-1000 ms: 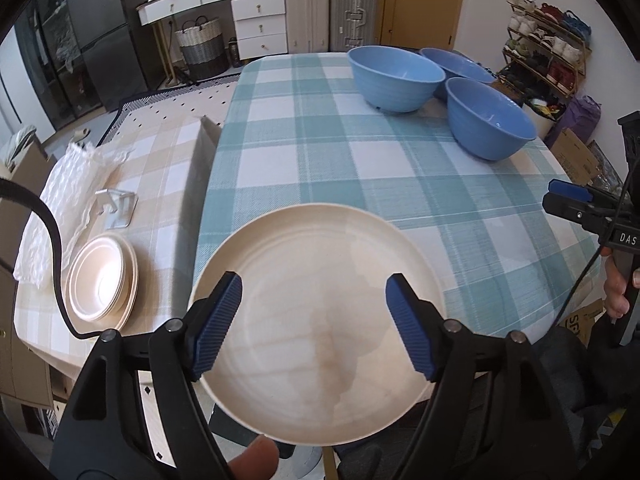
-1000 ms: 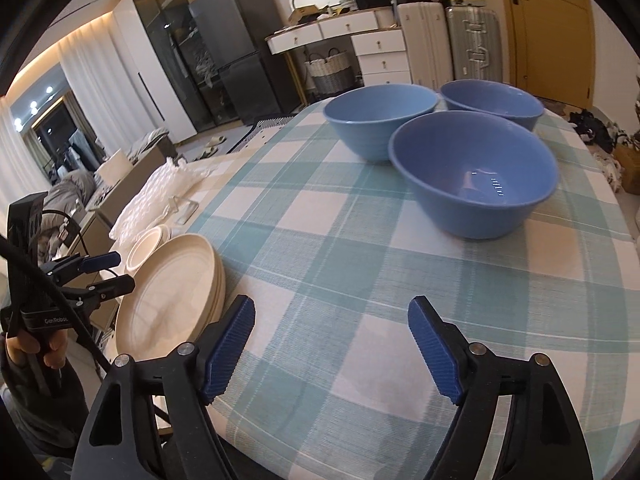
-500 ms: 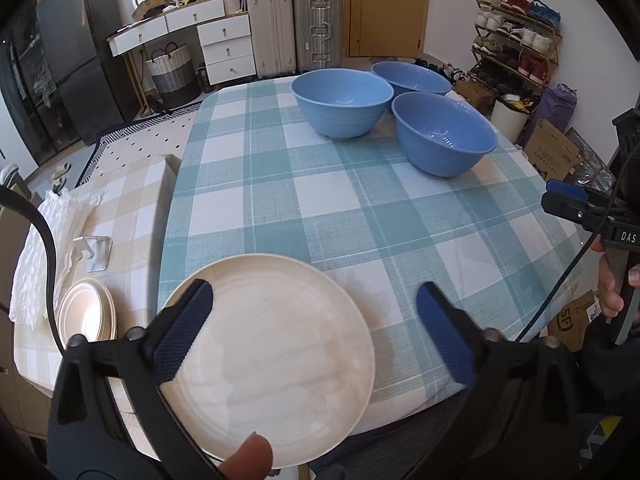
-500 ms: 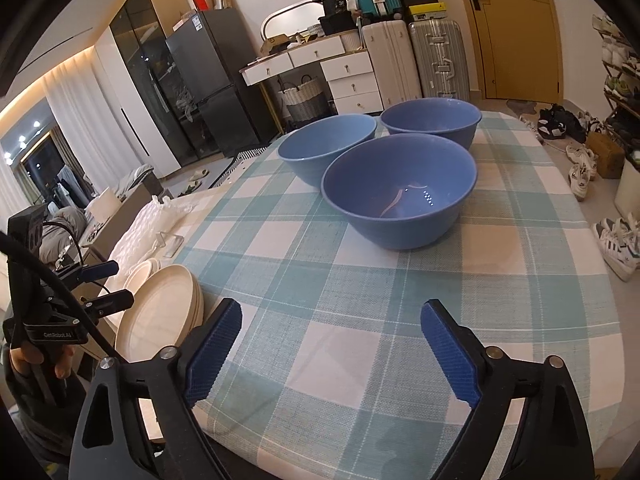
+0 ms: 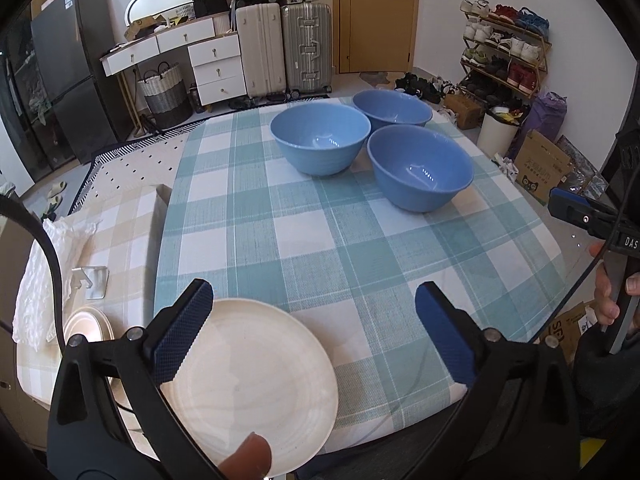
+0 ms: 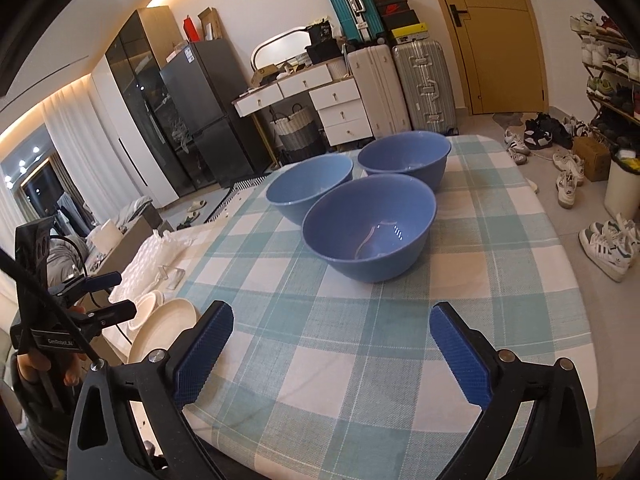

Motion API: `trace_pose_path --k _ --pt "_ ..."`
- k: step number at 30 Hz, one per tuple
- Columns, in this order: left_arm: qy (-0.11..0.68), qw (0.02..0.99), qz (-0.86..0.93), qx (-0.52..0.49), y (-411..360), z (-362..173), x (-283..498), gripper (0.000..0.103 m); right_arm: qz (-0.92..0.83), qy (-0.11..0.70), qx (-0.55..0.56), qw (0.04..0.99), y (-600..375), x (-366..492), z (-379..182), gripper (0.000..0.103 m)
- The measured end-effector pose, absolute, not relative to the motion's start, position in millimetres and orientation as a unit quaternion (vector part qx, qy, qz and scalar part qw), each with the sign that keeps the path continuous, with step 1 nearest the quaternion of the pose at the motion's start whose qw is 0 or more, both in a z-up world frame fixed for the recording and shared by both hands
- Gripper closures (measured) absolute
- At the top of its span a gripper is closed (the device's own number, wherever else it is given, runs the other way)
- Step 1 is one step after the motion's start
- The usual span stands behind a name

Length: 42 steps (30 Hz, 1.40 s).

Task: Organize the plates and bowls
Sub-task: 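Move both grippers toward the rim of a blue bowl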

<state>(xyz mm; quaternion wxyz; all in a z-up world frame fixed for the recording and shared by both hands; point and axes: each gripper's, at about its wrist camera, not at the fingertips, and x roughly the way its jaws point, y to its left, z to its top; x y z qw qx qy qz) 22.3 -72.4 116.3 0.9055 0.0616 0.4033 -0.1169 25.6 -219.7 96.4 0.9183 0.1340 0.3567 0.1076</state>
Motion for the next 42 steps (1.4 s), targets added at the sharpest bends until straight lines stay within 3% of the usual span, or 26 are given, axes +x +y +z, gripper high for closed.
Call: trace_pose_path --k 17,32,42 --pt "0.385 0.914 -0.117 0.052 -102 166 69 0.002 0.084 0.332 0.161 0.926 -274 47 141 0.003" --pt "0.418 0.904 -0.077 0.038 -60 130 92 0.002 0.146 0.371 0.135 0.907 -218 69 113 0.003" --pt "0.406 0.909 -0.094 0.026 -65 142 117 0.002 0.131 0.376 0.12 0.909 -207 93 108 0.003"
